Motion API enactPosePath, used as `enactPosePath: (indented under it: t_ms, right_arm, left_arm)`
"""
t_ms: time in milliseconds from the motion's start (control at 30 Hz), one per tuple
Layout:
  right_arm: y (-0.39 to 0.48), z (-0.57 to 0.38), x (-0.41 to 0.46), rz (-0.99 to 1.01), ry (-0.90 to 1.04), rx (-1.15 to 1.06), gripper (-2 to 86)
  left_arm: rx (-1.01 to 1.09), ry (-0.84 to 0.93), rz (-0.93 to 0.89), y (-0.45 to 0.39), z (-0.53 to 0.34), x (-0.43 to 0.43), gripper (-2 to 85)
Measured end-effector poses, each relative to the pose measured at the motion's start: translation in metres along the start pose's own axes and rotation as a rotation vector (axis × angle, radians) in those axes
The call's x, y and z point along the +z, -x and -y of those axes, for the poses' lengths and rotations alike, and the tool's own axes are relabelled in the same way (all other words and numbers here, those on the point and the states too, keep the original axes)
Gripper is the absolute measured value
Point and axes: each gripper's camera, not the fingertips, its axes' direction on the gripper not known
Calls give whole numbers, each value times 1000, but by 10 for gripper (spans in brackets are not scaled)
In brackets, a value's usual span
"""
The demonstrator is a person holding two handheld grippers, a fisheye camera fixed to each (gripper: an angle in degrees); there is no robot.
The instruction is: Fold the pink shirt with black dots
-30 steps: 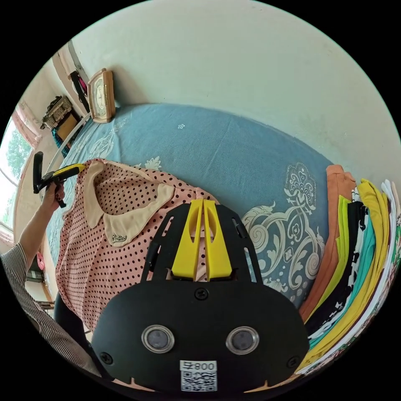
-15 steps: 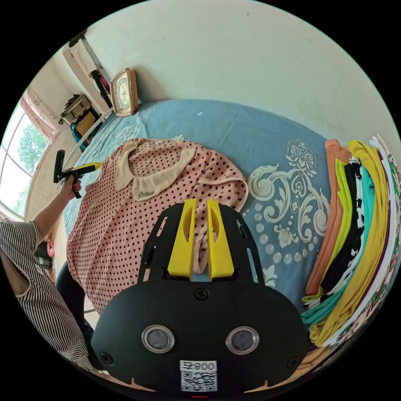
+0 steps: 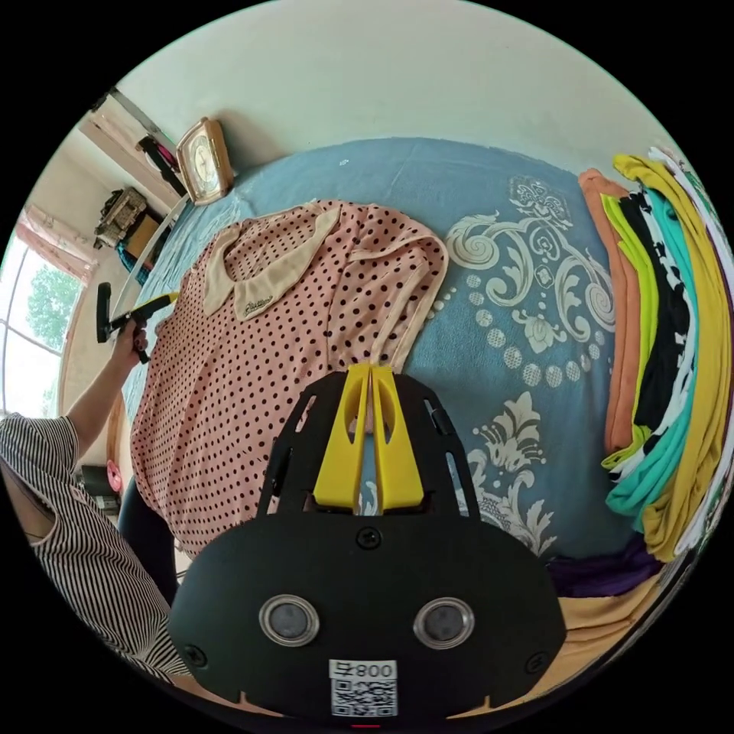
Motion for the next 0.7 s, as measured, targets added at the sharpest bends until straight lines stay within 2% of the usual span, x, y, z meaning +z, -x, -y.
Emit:
enactPosePath:
  t_ms: [100,200,333,433,467,500,700]
  right_arm:
    - [-2,2,-22,-83,-94,41,1]
    - [1,23,-29,-41,-150,8,2]
    - [17,71,-5,-29,-124,-39,1]
    - [17,97,18,-135,-71,-14,1]
    - [12,103,28,-175,-28,2,0]
    - [10,103,29,-166,-34,3,0]
    - [5,84,6,-188,-81,14,1]
  left_arm:
    - [29,-74,-29,0,3,-19,21]
    - [97,-53,-80,-10,21,-11,18]
    - [146,0,-48,-30,41,16,8]
    - [145,106,24,-34,54,45,4]
    - [139,72,24,-30,56,43,3]
    - [111,81,67,-25,58,43,3]
    - [89,45,48,-7,33,15,3]
